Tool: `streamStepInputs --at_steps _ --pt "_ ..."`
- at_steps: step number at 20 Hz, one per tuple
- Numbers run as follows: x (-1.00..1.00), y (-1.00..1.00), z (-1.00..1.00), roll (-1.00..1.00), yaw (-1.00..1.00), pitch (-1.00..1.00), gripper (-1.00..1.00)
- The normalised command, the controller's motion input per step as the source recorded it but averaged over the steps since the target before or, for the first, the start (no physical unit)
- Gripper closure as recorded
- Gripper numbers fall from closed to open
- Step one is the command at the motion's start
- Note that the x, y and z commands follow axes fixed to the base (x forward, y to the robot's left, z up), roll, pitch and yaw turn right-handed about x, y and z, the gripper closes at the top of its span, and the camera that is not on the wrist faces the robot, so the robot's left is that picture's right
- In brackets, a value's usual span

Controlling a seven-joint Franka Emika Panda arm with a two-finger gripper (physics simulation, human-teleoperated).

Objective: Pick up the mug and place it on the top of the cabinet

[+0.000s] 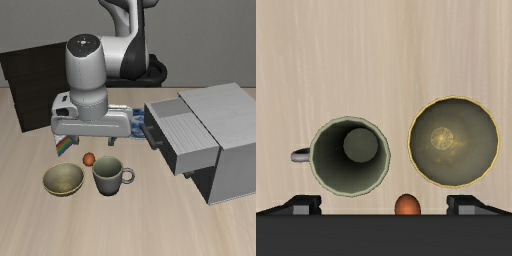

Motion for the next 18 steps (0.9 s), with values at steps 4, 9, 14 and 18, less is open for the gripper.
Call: streamStepInputs --at_steps 4,9,14,18 --pt "0.00 0.00 -1.00 0.00 0.00 0.00 -1.00" --pt "0.00 0.00 -1.00 0.00 0.00 0.00 -1.00" --pt "0.00 0.00 -0.40 0.00 0.00 0.00 1.00" --pt "0.00 0.00 0.00 0.00 0.00 0.00 1.00"
